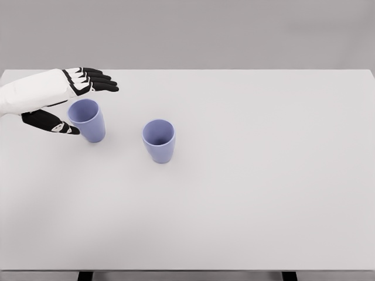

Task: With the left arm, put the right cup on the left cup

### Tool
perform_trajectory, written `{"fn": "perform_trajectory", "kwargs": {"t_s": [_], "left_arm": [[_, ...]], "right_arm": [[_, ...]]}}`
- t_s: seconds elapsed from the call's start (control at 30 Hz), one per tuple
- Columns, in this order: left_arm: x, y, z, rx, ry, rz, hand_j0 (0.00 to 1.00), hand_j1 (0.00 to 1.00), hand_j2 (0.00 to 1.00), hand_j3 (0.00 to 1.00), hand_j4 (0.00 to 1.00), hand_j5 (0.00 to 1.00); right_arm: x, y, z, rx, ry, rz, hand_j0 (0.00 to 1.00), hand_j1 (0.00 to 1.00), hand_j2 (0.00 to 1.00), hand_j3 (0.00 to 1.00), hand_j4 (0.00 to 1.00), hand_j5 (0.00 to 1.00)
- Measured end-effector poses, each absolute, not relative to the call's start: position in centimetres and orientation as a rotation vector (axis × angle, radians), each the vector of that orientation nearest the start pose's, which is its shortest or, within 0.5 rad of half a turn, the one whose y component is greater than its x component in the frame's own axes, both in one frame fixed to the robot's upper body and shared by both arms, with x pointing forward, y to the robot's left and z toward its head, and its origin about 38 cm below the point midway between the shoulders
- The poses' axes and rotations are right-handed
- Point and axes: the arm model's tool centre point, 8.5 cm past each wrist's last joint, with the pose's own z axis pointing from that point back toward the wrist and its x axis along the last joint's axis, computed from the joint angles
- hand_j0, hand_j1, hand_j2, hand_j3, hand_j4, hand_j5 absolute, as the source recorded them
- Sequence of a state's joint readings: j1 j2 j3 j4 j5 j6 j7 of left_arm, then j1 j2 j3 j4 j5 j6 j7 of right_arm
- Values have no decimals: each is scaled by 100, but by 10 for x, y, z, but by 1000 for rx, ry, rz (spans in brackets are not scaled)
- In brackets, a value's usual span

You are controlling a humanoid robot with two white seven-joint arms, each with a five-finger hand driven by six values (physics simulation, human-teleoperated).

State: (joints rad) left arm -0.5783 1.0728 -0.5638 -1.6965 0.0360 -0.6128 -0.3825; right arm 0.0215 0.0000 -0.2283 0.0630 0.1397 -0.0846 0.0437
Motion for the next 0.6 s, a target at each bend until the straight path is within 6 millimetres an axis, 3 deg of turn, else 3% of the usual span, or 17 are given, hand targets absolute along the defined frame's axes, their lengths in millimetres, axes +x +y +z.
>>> {"fn": "perform_trajectory", "kwargs": {"t_s": [0.3,0.43,0.5,0.6], "left_arm": [[383,315,305,242,-1816,-1863,100,100,100,100,100,100],[388,301,310,271,-1853,-1898,100,100,100,100,100,100],[393,292,327,321,-1899,-1923,100,100,100,100,100,100],[395,279,321,310,-1912,-1944,100,100,100,100,100,100]], "right_arm": [[-26,-264,-260,-38,-7,-86,100,100,100,100,100,100],[-26,-264,-260,-38,-7,-87,100,100,100,100,100,100],[-26,-264,-260,-38,-7,-87,100,100,100,100,100,100],[-26,-264,-260,-38,-7,-87,100,100,100,100,100,100]]}}
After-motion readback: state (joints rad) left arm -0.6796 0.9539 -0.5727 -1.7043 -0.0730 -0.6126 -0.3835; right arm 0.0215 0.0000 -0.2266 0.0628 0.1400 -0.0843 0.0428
